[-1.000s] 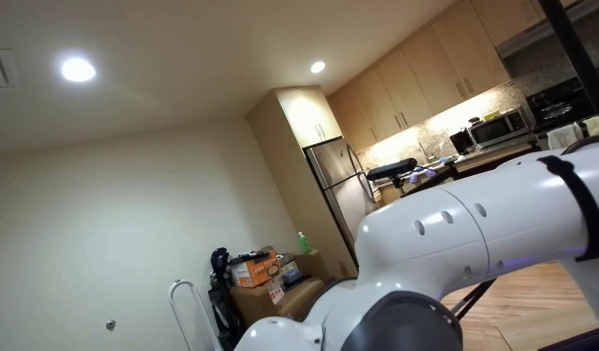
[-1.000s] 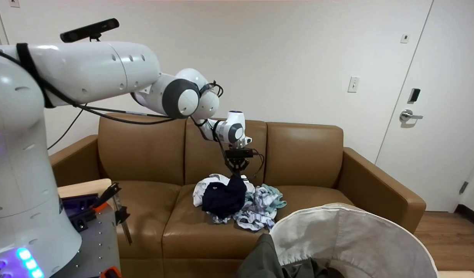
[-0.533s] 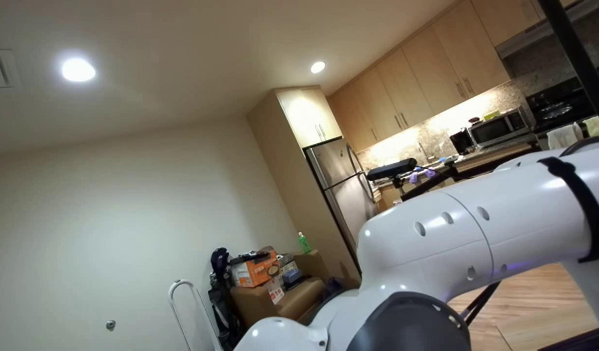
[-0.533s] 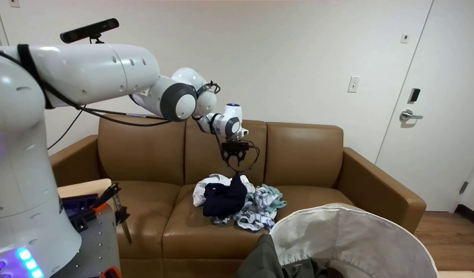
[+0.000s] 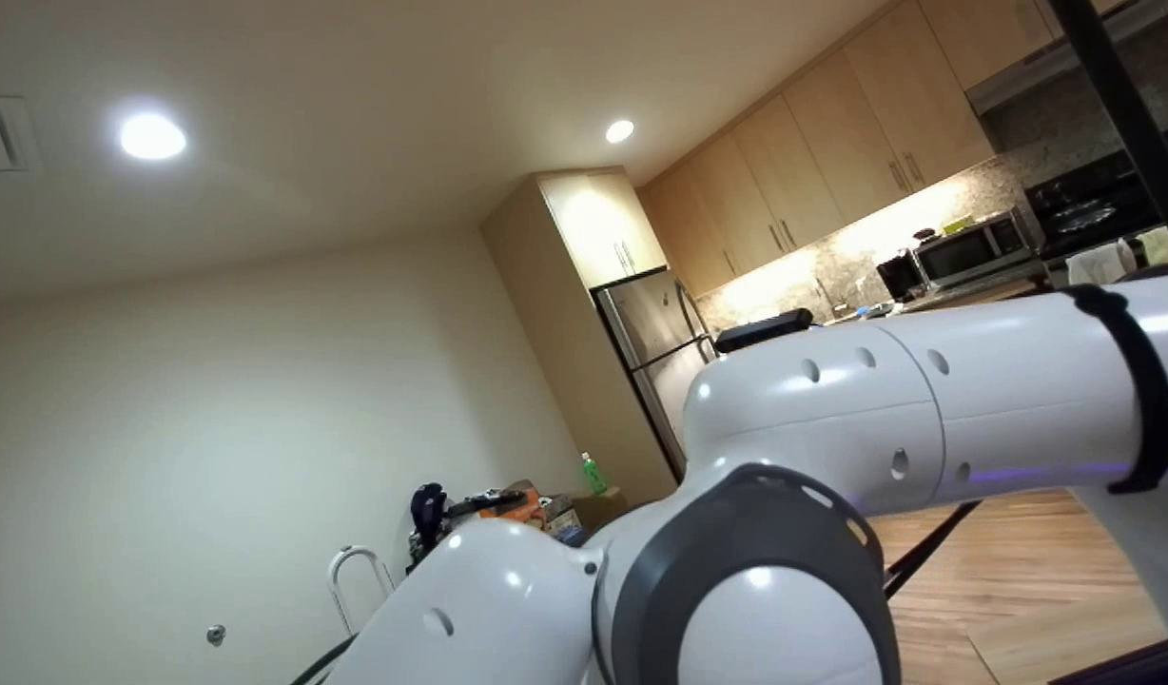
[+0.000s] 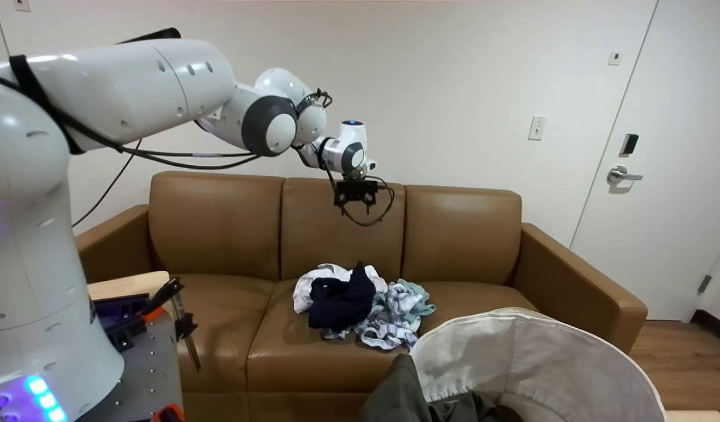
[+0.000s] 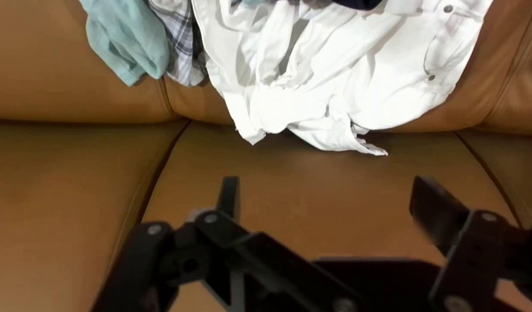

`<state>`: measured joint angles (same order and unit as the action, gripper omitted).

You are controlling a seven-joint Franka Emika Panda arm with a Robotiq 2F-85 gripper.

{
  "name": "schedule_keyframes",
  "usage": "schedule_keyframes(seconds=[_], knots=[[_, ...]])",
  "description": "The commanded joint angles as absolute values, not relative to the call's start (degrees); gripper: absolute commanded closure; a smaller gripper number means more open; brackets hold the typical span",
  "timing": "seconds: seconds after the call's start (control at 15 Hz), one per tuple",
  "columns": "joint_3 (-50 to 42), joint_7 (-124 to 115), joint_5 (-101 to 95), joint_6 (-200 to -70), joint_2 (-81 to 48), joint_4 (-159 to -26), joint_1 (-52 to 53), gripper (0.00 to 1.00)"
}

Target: Take the underwear out of the laundry bag and put it on the sofa

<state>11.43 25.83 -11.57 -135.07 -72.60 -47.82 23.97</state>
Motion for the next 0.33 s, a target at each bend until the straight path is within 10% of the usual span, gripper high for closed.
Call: schedule_keyframes(seconds=[0.0, 0.27], knots=[[11.74, 25.82, -11.57, -135.19, -71.19, -48.97, 23.90, 0.00], [12.24, 25.82, -11.57, -135.21, -67.94, -52.54, 23.70, 0.00]])
